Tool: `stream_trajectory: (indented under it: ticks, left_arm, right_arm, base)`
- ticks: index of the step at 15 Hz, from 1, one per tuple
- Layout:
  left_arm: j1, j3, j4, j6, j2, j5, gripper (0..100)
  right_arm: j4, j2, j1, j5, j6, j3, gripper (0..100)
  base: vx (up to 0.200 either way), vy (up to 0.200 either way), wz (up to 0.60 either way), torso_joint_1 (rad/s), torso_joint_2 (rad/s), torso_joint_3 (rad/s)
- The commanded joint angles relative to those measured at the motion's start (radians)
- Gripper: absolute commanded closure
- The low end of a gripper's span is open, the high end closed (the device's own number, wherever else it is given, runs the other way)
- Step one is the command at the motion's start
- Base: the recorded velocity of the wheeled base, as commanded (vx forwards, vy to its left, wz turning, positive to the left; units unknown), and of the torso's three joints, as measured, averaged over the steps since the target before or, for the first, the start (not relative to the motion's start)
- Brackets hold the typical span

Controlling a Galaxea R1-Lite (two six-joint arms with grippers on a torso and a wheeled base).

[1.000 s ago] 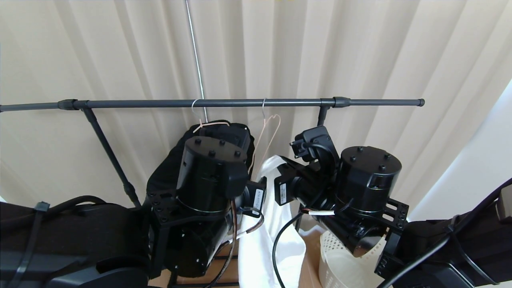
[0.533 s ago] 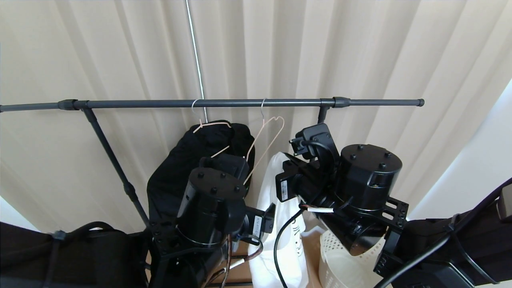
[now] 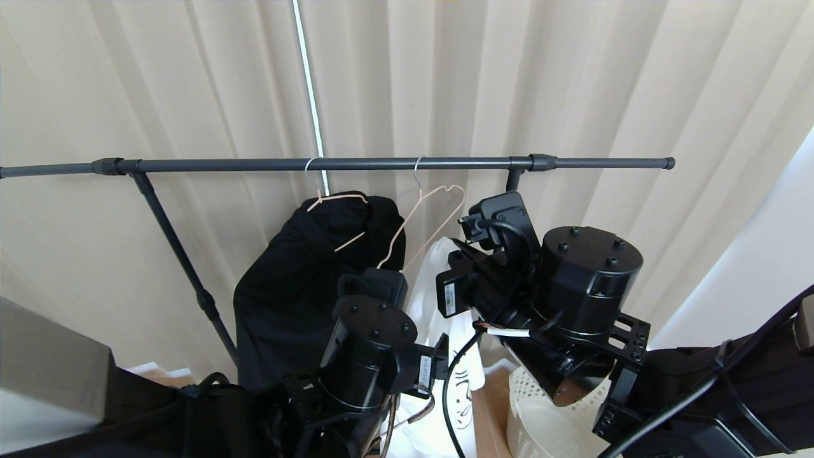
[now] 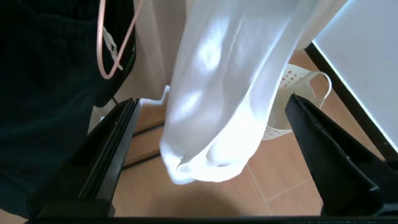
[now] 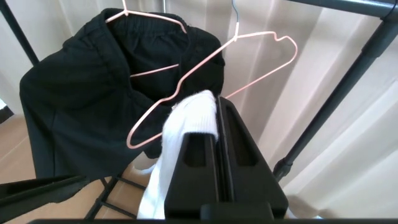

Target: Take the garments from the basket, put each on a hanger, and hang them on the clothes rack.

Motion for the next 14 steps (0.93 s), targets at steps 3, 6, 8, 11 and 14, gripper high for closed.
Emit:
stream_trajectory:
  ticks: [3, 6, 8, 11, 14]
  left_arm:
    - [0.018, 0.009, 0.000, -0.005, 0.057, 0.028, 0]
    - [0.026, 0.079, -0.001, -0.014, 0.074, 0.028, 0]
    - [0.029, 0.119, -0.001, -0.043, 0.076, 0.029, 0]
    - [0.041, 0.167, -0.001, -0.069, 0.086, 0.029, 0]
    - [0.040, 0.150, -0.004, -0.072, 0.128, 0.028, 0]
  right_arm:
    - [0.000, -0.013, 0.002, 0.000, 0.000, 0.001, 100]
    - [0.001, -0.021, -0.001, 0.000, 0.000, -0.001, 100]
    - [0.001, -0.024, -0.010, 0.000, 0.000, 0.001, 100]
    - [0.001, -0.038, -0.019, 0.000, 0.000, 0.001, 100]
    - [0.003, -0.053, -0.019, 0.000, 0.000, 0.007, 100]
  base:
    - [0.000, 0.000, 0.00, 0.000, 0.00, 0.000]
    - [0.000, 0.000, 0.00, 0.000, 0.00, 0.000]
    - [0.000, 0.000, 0.00, 0.000, 0.00, 0.000]
    - [0.000, 0.000, 0.00, 0.000, 0.00, 0.000]
    - [0.000, 0.000, 0.00, 0.000, 0.00, 0.000]
